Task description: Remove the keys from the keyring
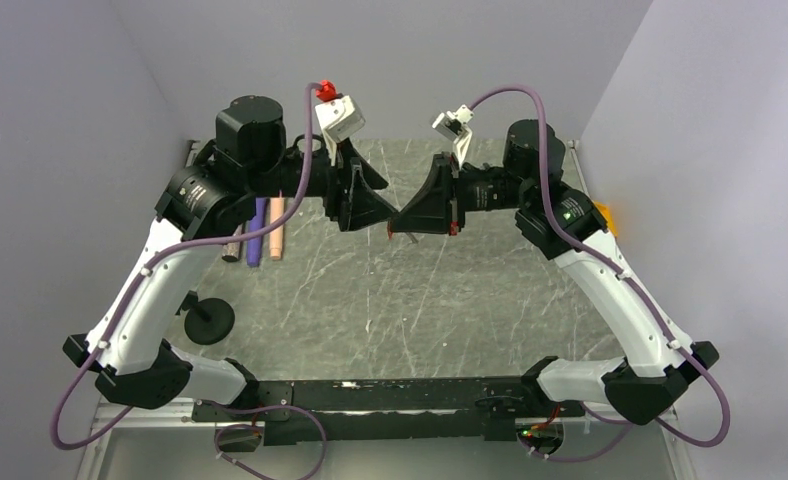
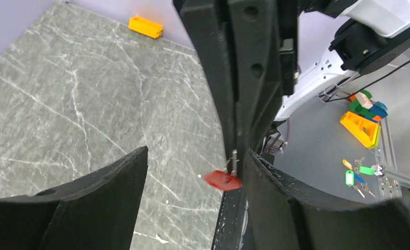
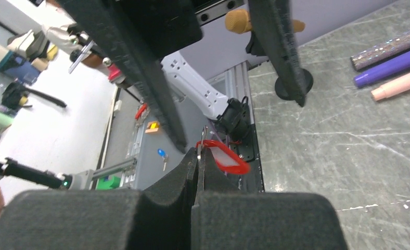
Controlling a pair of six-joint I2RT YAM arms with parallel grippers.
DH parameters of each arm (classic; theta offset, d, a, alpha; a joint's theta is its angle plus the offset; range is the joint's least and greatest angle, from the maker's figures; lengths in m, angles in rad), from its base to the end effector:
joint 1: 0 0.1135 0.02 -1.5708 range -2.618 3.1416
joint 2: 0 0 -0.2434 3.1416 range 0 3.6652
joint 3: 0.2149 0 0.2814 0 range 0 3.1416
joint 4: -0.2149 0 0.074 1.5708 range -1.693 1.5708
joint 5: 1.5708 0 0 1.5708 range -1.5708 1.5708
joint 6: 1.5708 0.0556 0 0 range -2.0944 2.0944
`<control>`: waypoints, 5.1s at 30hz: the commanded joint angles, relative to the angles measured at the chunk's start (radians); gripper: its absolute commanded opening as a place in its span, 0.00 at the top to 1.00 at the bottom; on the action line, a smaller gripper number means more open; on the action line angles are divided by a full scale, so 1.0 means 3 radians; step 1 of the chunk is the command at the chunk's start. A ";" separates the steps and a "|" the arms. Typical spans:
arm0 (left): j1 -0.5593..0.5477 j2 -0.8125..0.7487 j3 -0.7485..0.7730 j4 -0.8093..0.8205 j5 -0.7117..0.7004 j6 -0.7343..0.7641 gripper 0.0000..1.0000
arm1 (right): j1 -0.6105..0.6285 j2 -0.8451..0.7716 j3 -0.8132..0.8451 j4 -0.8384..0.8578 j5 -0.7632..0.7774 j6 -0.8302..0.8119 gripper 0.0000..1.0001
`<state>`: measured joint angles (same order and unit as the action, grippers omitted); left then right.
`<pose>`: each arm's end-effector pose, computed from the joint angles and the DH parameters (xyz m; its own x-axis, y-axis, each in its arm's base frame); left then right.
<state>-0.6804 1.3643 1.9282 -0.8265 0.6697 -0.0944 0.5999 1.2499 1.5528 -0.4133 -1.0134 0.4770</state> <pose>0.1990 -0.2055 0.5189 -0.2913 0.1407 -0.9462 0.9359 0.2466 -0.2514 0.2132 0.2030 0.4724 -0.5375 -0.0734 -0.8400 -0.8420 -0.0066 0.5394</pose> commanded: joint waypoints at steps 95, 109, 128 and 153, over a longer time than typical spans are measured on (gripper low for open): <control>0.0428 -0.0281 -0.0646 0.1885 0.1042 -0.1305 1.00 | 0.0001 0.0022 0.0080 0.1449 0.0290 0.0588 1.00; 0.0077 0.0008 0.0048 0.0470 0.0607 -0.0177 1.00 | -0.0001 -0.0072 0.0060 0.0612 0.0280 0.0106 1.00; -0.0359 0.0104 0.0196 -0.0255 0.0101 0.0513 1.00 | 0.0004 0.0049 0.0157 0.0146 0.0145 -0.0158 1.00; -0.0741 -0.0002 0.0084 -0.0702 -0.0109 0.0735 1.00 | 0.0074 0.0202 0.0279 -0.0310 -0.0044 -0.0363 1.00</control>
<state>-0.8520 1.3636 1.9633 -1.0080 0.5491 0.1200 0.6144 1.2881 1.5749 -0.6025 -1.0946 0.3870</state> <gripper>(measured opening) 0.011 0.019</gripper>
